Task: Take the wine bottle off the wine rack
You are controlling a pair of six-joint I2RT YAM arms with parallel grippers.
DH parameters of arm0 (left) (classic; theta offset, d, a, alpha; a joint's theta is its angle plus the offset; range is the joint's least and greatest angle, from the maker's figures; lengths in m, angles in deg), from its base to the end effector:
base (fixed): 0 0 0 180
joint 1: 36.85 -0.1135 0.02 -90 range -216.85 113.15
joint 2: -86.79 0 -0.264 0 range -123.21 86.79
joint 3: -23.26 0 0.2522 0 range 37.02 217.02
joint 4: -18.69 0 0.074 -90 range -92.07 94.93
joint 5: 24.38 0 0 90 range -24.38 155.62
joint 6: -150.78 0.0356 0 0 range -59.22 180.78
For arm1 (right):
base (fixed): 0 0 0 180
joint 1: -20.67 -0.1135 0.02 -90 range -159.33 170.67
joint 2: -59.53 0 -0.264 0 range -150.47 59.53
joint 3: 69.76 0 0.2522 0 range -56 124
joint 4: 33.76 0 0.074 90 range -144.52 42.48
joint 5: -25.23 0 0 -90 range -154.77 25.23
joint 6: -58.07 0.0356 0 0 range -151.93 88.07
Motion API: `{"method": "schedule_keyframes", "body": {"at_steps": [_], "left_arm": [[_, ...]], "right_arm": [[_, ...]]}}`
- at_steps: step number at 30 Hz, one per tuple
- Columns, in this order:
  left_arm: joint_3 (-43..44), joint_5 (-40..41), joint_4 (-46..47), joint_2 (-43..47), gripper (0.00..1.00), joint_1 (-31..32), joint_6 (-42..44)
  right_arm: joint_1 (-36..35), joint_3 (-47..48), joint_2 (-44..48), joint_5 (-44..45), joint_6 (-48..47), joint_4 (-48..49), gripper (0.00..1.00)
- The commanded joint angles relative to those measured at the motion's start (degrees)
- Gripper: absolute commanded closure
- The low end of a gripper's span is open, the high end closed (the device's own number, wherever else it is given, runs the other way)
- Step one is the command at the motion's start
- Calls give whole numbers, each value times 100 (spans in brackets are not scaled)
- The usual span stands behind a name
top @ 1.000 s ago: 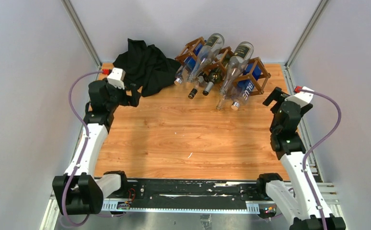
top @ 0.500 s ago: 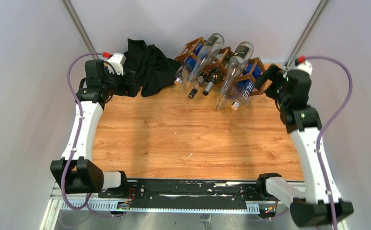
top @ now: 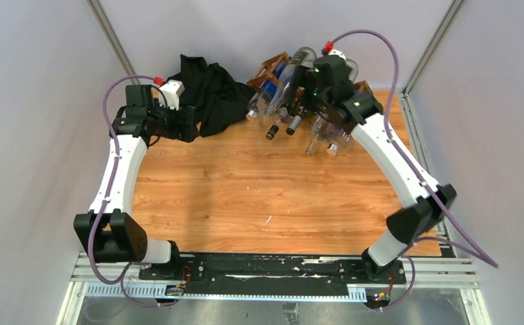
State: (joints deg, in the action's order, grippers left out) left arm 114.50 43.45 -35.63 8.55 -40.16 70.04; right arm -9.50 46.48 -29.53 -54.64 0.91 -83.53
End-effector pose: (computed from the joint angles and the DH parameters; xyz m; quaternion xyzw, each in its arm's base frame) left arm 0.2926 0.0035 0.3581 0.1255 0.8888 -0.1298 0.4212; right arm 0.2977 0.1658 0.4508 0.0683 0.8273 0.2262 0.5097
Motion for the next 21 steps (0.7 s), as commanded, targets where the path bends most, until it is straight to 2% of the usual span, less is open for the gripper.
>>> {"method": "schedule_keyframes", "body": {"at_steps": [1, 8, 15, 21], "left_arm": [[211, -226, -177, -33, 0, -29, 198], [75, -445, -182, -99, 0, -26, 233], [-146, -531, -189, -46, 0, -18, 273], [-404, -613, -241, 364, 0, -19, 192]], "right_arm": [[-296, 847, -879, 271, 303, -380, 4], [-378, 1916, -2152, 404, 670, -582, 7], [-387, 1915, -2666, 775, 1056, -455, 9], [-389, 2014, -3028, 958, 1243, -134, 15]]}}
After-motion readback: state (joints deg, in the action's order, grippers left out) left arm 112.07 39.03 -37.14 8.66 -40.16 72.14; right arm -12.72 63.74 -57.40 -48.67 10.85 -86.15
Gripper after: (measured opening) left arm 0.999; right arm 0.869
